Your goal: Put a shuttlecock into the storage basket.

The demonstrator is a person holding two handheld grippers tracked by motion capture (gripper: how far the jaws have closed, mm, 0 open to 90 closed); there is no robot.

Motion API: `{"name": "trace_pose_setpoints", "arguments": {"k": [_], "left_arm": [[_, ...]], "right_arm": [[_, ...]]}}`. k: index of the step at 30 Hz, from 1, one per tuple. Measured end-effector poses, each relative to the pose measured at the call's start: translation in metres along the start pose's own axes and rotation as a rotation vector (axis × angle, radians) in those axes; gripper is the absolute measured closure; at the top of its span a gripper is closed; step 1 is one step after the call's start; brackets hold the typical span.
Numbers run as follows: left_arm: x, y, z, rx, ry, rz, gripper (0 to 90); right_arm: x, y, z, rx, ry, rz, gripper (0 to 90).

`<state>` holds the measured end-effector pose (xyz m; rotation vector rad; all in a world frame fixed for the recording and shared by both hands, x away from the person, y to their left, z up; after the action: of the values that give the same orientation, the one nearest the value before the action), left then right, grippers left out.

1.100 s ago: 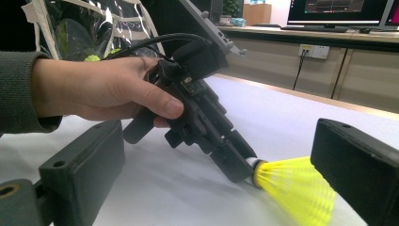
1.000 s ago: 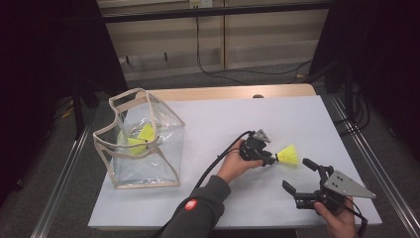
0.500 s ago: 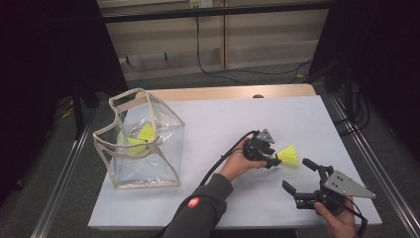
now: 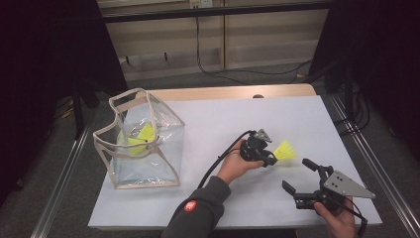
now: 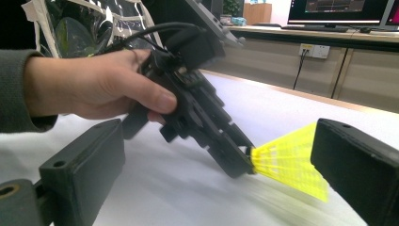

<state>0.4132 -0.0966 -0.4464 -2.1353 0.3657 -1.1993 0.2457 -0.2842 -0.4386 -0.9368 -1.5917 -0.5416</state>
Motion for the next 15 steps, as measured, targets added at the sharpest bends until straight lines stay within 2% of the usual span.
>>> {"name": "trace_pose_setpoints", "arguments": {"k": [5,15], "left_arm": [[-0.003,-0.011,0.0,0.023,-0.065,0.01,64.8],[-0.003,-0.034,-0.006,0.064,-0.088,0.034,64.8]], "right_arm": [[0.0,0.0,0.0,-0.003,-0.001,0.001,3.2],[0.0,0.0,0.001,-0.003,0.001,-0.003,3.2]]}}
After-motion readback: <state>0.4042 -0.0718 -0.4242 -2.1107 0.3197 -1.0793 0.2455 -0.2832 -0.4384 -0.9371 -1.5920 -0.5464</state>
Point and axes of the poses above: each handheld gripper's, and its own axes: y roughly forward along the jaws, x roughly out of its top, z roughly to its left, the point moved 1 cm from there along y, roughly forward along the jaws, and after that the axes turned 14 degrees about -y, right-handed, at the moved point
